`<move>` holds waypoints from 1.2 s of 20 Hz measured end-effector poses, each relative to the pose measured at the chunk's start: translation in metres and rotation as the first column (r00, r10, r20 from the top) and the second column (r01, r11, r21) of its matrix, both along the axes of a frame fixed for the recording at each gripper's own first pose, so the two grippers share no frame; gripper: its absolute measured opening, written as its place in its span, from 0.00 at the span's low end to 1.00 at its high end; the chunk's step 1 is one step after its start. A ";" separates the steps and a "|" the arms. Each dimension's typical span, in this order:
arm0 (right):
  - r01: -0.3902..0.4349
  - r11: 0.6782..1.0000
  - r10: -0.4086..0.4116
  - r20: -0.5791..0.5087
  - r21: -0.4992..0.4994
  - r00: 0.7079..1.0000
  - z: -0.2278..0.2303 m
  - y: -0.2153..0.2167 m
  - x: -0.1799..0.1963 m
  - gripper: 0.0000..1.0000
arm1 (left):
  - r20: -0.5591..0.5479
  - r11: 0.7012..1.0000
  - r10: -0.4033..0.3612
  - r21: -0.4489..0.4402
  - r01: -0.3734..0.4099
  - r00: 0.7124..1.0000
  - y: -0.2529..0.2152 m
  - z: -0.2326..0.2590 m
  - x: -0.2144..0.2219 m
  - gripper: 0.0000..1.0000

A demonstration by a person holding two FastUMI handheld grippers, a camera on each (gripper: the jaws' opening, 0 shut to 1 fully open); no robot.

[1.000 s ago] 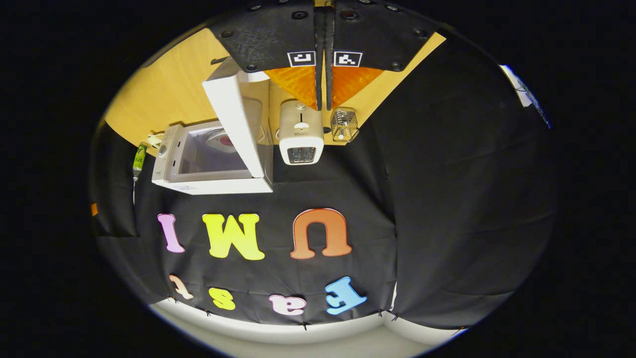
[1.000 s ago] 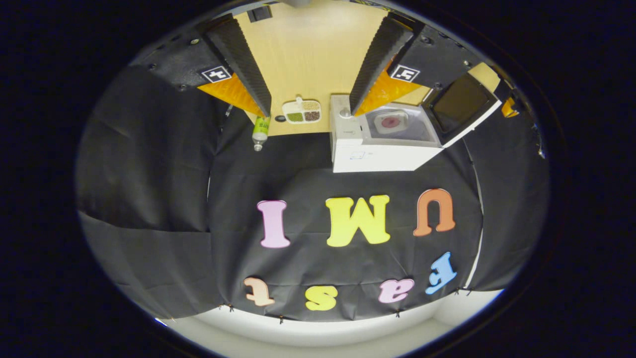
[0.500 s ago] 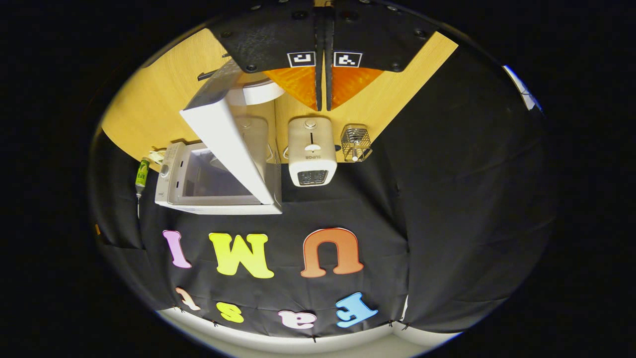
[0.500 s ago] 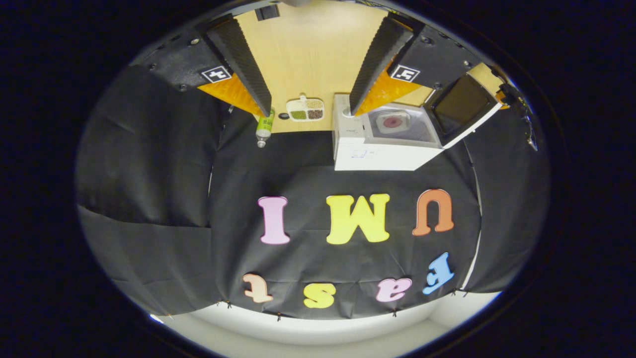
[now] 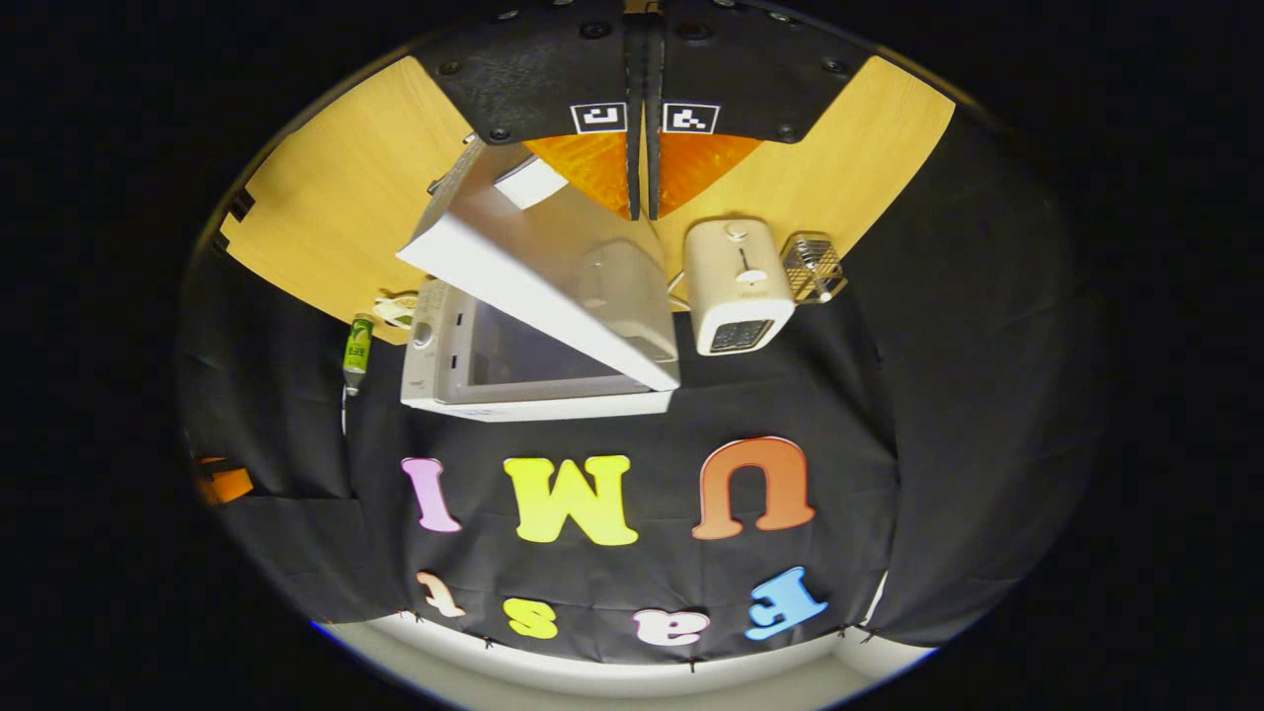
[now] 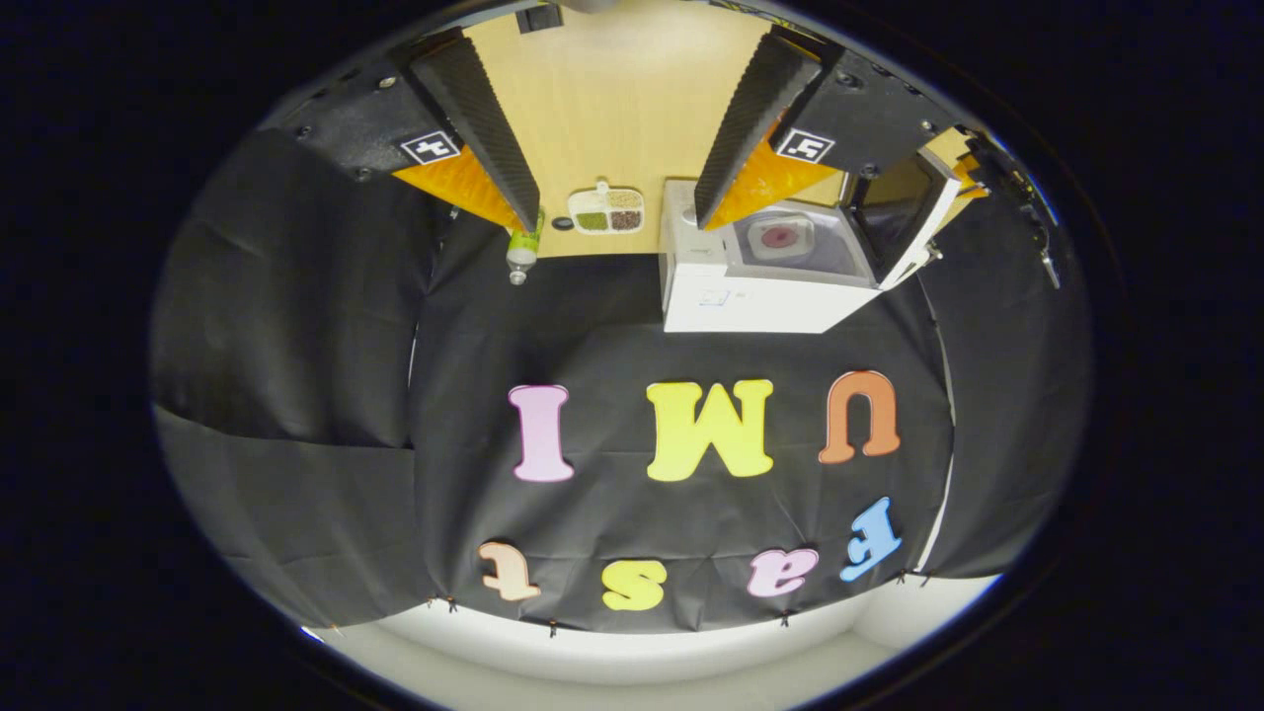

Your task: Open the microwave oven with the left hand, put the food in, and close the microwave oven.

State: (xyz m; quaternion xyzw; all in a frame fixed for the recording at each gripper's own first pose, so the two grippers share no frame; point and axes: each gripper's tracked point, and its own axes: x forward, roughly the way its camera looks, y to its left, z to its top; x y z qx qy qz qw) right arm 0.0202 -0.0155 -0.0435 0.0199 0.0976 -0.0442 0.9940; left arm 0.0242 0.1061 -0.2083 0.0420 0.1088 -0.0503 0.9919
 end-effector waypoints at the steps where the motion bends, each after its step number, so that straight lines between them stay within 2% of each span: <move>1: -0.002 1.000 0.002 -0.005 0.005 1.000 0.000 -0.002 0.001 0.92 | 0.004 1.000 -0.022 0.004 0.022 1.000 -0.014 0.002 0.004 0.00; 3: 0.003 1.000 -0.003 -0.006 0.017 1.000 0.000 -0.009 0.001 0.92 | 0.007 0.998 -0.065 -0.001 0.065 0.998 -0.039 0.003 0.012 0.00; 4: 0.005 1.000 -0.005 -0.010 0.015 1.000 -0.001 -0.013 0.001 1.00 | 0.010 0.996 -0.085 -0.001 0.085 0.996 -0.051 0.004 0.016 0.00; 5: 0.006 1.000 -0.006 -0.010 0.013 1.000 -0.002 -0.017 0.002 0.92 | 0.010 0.994 -0.105 0.003 0.105 0.994 -0.064 0.005 0.021 0.00; 6: 0.009 1.000 -0.008 -0.015 0.012 1.000 -0.002 -0.022 0.003 1.00 | 0.013 0.993 -0.119 0.006 0.119 0.993 -0.075 0.005 0.027 0.00; 9: 0.011 1.000 -0.010 -0.026 0.017 1.000 -0.002 -0.034 0.010 1.00 | 0.028 0.988 -0.157 -0.002 0.157 0.987 -0.108 0.013 0.045 0.00; 10: 0.011 1.000 -0.010 -0.025 0.020 1.000 -0.001 -0.037 0.012 0.92 | 0.032 0.986 -0.167 -0.005 0.167 0.985 -0.118 0.013 0.052 0.00; 11: 0.011 1.000 -0.011 -0.024 0.022 1.000 0.002 -0.041 0.015 0.92 | 0.034 0.984 -0.176 -0.009 0.176 0.984 -0.127 0.015 0.059 0.00; 12: 0.012 1.000 -0.012 -0.021 0.018 1.000 0.004 -0.044 0.017 1.00 | 0.034 0.983 -0.185 -0.015 0.185 0.982 -0.135 0.015 0.066 0.00; 13: 0.014 1.000 -0.013 -0.020 0.015 1.000 0.005 -0.046 0.021 1.00 | 0.030 0.981 -0.194 -0.022 0.195 0.981 -0.144 0.015 0.073 0.00; 14: 0.013 1.000 -0.013 -0.017 0.010 1.000 0.008 -0.049 0.024 0.92 | 0.029 0.979 -0.203 -0.026 0.204 0.979 -0.151 0.015 0.080 0.00; 15: 0.014 1.000 -0.014 -0.017 0.008 1.000 0.008 -0.052 0.026 1.00 | 0.028 0.977 -0.212 -0.025 0.212 0.977 -0.158 0.014 0.088 0.00; 16: 0.013 1.000 -0.013 -0.017 0.005 1.000 0.010 -0.054 0.029 0.92 | 0.026 0.976 -0.216 -0.021 0.216 0.976 -0.163 0.015 0.094 0.00; 19: 0.015 1.000 -0.015 -0.021 0.005 1.000 0.013 -0.063 0.038 0.92 | 0.021 0.972 -0.233 -0.015 0.233 0.972 -0.181 0.012 0.113 0.00; 20: 0.019 1.000 -0.019 -0.022 0.007 1.000 0.014 -0.067 0.040 1.00 | 0.016 0.972 -0.236 -0.018 0.236 0.972 -0.186 0.010 0.118 0.00; 21: 0.024 1.000 -0.024 -0.023 0.006 0.999 0.015 -0.071 0.042 1.00 | 0.013 0.971 -0.238 -0.023 0.239 0.971 -0.191 0.009 0.125 0.00; 22: 0.026 1.000 -0.026 -0.024 0.004 0.999 0.016 -0.074 0.043 0.92 | 0.008 0.971 -0.240 -0.026 0.240 0.971 -0.196 0.007 0.133 0.00; 23: 0.027 1.000 -0.027 -0.025 -0.001 0.999 0.017 -0.077 0.045 0.92 | 0.005 0.971 -0.239 -0.025 0.239 0.971 -0.200 0.006 0.140 0.00; 24: 0.027 1.000 -0.028 -0.028 -0.007 0.999 0.016 -0.079 0.046 1.00 | 0.006 0.971 -0.237 -0.022 0.237 0.971 -0.203 0.006 0.147 0.00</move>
